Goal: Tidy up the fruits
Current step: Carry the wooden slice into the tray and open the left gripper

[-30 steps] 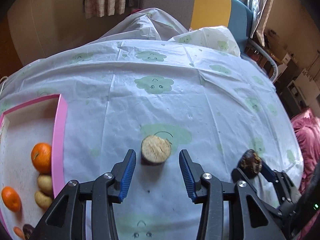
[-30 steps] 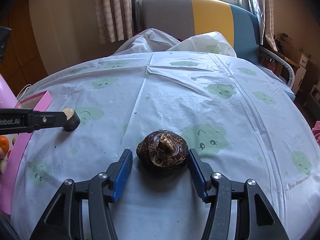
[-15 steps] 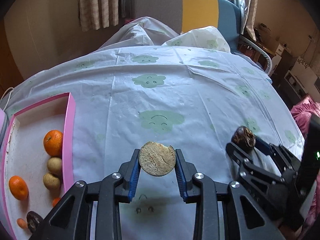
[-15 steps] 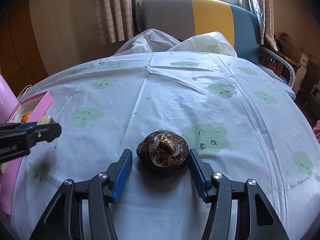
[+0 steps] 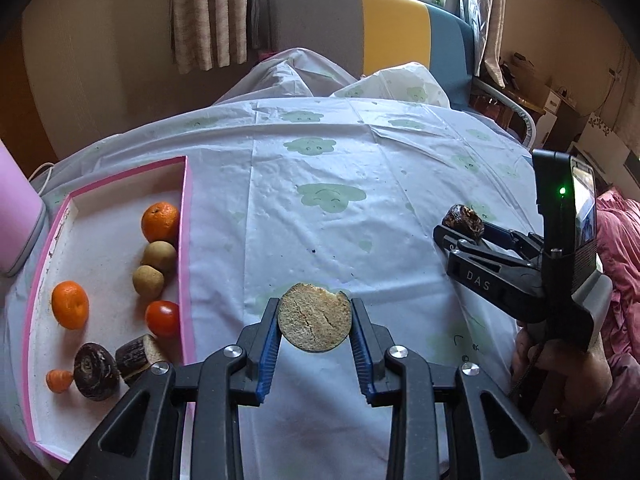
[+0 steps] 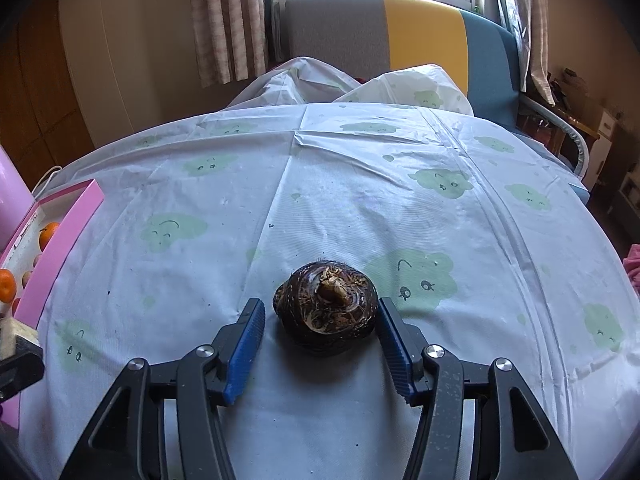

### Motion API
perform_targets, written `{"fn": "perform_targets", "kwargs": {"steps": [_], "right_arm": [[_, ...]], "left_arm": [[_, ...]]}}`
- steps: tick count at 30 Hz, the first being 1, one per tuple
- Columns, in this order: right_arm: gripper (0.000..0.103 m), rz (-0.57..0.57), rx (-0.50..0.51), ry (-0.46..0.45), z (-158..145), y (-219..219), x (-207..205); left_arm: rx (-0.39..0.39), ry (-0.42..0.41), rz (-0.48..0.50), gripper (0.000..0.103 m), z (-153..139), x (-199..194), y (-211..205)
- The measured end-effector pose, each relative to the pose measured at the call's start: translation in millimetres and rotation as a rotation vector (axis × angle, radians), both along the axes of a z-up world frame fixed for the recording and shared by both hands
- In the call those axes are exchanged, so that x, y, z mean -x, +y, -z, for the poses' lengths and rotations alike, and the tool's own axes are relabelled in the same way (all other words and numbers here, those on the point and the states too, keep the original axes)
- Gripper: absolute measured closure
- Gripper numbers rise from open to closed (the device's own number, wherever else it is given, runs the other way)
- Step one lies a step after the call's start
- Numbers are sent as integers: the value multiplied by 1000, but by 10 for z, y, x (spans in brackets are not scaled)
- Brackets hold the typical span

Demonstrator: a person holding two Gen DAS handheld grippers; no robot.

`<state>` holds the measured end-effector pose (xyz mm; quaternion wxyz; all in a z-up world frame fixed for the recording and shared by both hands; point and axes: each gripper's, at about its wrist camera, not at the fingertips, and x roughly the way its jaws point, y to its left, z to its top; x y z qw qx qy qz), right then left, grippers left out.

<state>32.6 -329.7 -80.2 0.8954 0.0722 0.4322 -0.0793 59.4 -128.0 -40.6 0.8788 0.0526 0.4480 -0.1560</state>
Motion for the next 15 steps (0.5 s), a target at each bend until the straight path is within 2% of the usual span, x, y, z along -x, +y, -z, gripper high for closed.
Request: {"fn": "perform_targets", "kwargs": {"steps": [7, 15], "right_arm": [[45, 0, 18, 6, -4, 21, -1], [45, 0, 36, 12, -5, 43, -7]], "left_arm": [[29, -64, -43, 70, -240, 88, 234], [45, -97, -94, 70, -346, 167, 493]]}}
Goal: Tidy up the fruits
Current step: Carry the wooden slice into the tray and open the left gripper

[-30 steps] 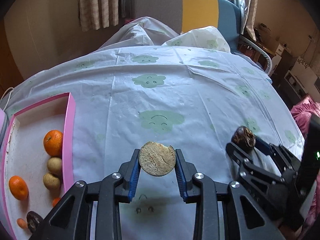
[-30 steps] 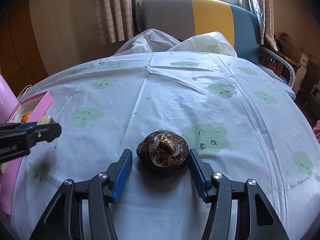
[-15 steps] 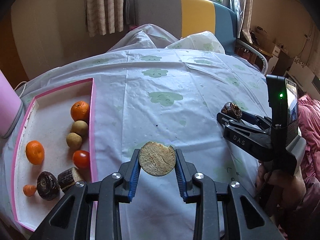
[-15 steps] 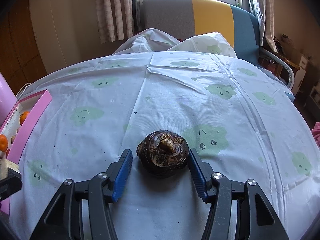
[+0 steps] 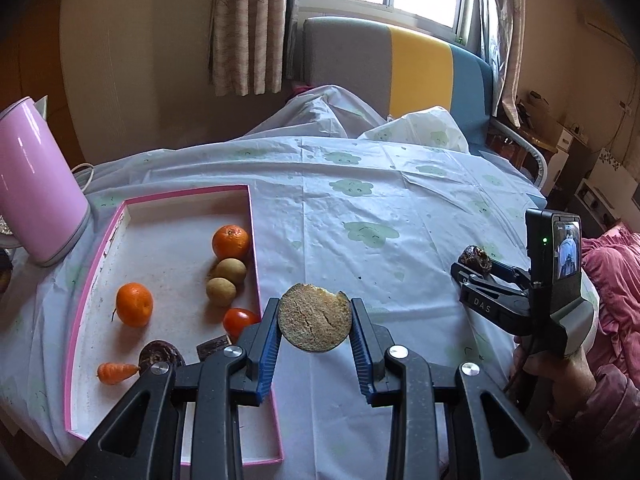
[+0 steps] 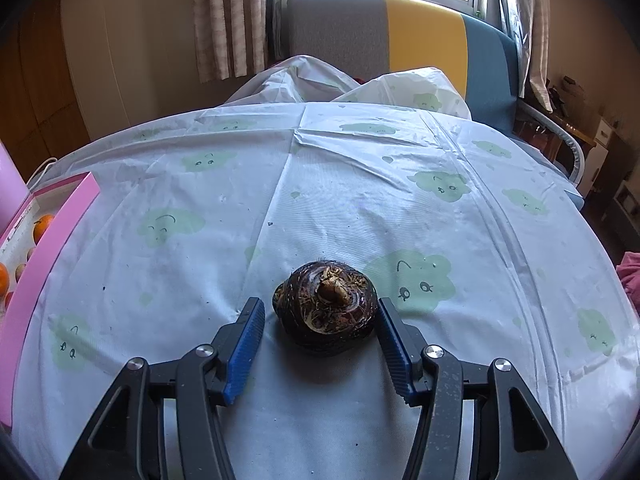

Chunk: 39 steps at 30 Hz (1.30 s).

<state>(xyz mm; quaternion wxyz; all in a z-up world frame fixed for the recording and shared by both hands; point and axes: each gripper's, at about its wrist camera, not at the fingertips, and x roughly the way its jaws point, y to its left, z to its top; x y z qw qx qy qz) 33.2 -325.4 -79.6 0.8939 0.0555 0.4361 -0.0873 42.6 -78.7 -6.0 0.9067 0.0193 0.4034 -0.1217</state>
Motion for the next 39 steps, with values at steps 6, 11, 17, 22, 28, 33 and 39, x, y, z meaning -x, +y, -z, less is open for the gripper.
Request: {"fn": "perform_targets", "kwargs": {"steps": [6, 11, 17, 22, 28, 33, 39], "right_arm": [[46, 0, 14, 4, -4, 20, -3], [46, -1, 24, 7, -5, 34, -6], [46, -2, 34, 10, -5, 44, -12], [46, -2, 39, 11, -5, 52, -9], [46, -2, 40, 11, -5, 55, -9], [46, -2, 40, 11, -3, 55, -10], [46, -2, 41, 11, -2, 54, -11]], "left_arm": [[5, -9, -29, 70, -22, 47, 134], [7, -10, -58, 70, -16, 64, 259], [8, -1, -123, 70, 37, 43, 503], [3, 21, -207, 70, 148, -19, 789], [9, 37, -292, 70, 221, -60, 1069], [4, 36, -306, 70, 228, -87, 1110], [-28, 64, -329, 70, 370, -227, 1151]]}}
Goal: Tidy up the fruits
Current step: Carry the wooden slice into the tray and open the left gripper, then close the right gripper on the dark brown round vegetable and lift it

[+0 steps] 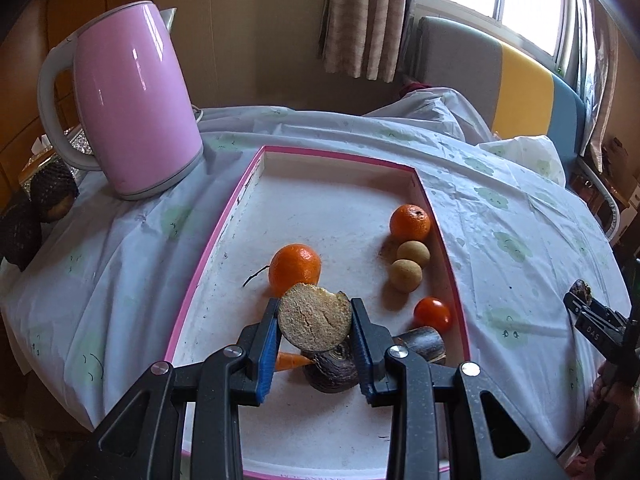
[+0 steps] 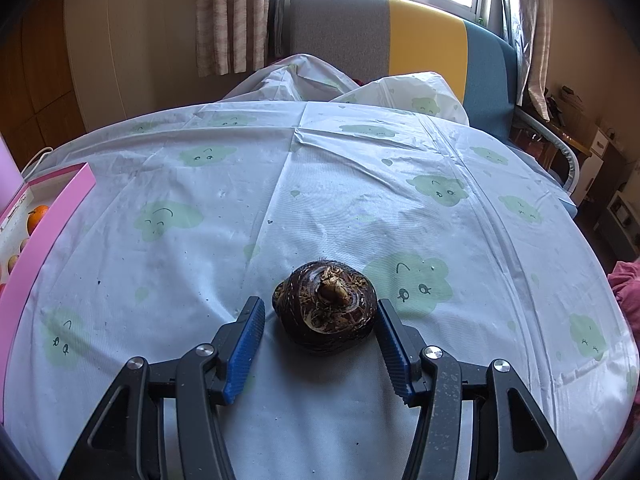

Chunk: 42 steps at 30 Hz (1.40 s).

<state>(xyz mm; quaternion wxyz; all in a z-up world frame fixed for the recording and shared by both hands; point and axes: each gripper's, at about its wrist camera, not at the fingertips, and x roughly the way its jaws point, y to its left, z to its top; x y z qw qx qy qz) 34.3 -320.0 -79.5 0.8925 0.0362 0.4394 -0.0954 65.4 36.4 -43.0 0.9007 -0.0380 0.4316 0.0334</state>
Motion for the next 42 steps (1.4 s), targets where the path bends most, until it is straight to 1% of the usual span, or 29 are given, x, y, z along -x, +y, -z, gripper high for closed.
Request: {"fn": "perform_targets", "kwargs": {"steps": [4, 10, 13, 15, 17, 19, 22, 24, 28, 31, 34, 38, 42], "right_arm": [[46, 0, -1, 0, -1, 2, -1], [46, 0, -1, 0, -3, 3, -2], [46, 0, -1, 1, -3, 1, -1], [46, 0, -1, 0, -2, 1, 0], [46, 0, -2, 0, -2, 1, -1], [46, 0, -2, 0, -1, 3, -1], [46, 0, -5, -1, -2, 1, -1], [46, 0, -8, -2, -1, -3, 0], [46, 0, -15, -4, 2, -11, 0], [46, 0, -15, -4, 2, -10, 0], [46, 0, -14, -4, 2, -11, 0], [46, 0, -12, -3, 2, -8, 1], [46, 0, -6, 0, 4, -8, 3]], "left_arm": [[-7, 20, -17, 70, 88, -74, 52], [5, 9, -9, 70, 63, -76, 47], [84, -2, 22, 70, 21, -53, 34], [123, -8, 51, 70, 2, -54, -3], [139, 7, 74, 70, 20, -106, -41], [129, 31, 81, 70, 69, -201, -78], [95, 59, 66, 70, 150, -316, -96], [90, 74, 55, 69, 177, -345, -100], [68, 61, 50, 65, 148, -295, -126], [69, 65, 30, 65, 126, -249, -107], [53, 49, 19, 65, 63, -175, -95], [36, 19, 24, 65, -51, -64, -81], [43, 4, 27, 65, -137, 37, -51]]}}
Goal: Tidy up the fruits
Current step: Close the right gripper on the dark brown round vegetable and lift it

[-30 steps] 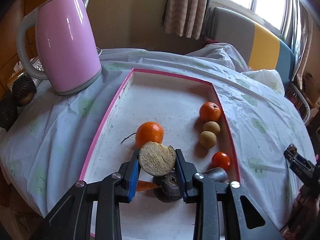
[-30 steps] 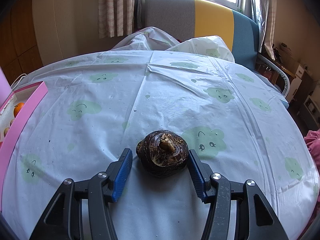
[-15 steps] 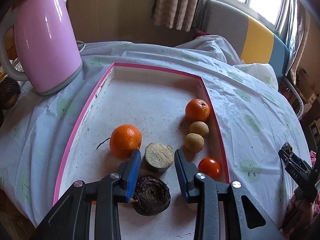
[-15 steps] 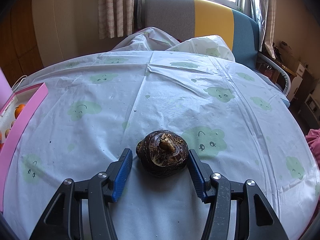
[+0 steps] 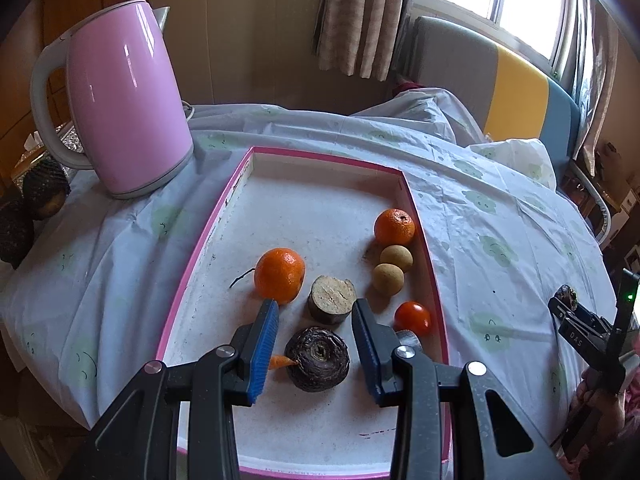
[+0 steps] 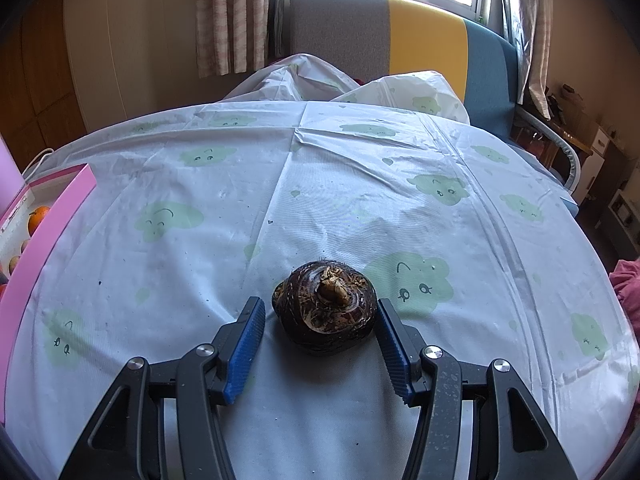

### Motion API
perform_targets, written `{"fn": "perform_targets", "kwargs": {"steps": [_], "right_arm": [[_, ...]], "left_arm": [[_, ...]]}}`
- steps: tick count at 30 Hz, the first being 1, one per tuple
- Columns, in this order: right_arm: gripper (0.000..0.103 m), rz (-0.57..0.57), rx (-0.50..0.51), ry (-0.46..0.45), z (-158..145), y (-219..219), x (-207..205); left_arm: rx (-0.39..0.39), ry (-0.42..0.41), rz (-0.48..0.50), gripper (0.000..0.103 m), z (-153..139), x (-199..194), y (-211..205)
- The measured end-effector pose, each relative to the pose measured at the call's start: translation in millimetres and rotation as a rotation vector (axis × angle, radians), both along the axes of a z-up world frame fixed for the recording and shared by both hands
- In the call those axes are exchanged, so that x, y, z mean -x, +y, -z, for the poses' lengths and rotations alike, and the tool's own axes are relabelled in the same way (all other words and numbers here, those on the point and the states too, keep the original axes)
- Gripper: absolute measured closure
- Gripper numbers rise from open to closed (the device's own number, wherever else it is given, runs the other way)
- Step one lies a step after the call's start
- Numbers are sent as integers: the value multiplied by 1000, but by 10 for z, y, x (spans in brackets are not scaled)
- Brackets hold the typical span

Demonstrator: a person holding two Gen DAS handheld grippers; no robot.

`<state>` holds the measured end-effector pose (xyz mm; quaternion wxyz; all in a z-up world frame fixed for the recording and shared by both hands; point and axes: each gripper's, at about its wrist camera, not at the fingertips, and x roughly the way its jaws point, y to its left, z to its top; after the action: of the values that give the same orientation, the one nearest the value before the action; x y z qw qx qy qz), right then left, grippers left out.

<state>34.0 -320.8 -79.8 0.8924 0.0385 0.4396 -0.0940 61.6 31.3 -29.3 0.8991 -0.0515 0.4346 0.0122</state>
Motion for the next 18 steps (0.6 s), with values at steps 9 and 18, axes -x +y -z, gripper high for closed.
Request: {"fn": "perform_targets", "kwargs": {"steps": [9, 18], "right_arm": [[47, -2, 25, 24, -4, 30, -32], [47, 34, 76, 75, -23, 108, -95]], "left_arm": [[9, -12, 0, 65, -59, 180, 82], [27, -42, -16, 65, -103, 304, 195]]}}
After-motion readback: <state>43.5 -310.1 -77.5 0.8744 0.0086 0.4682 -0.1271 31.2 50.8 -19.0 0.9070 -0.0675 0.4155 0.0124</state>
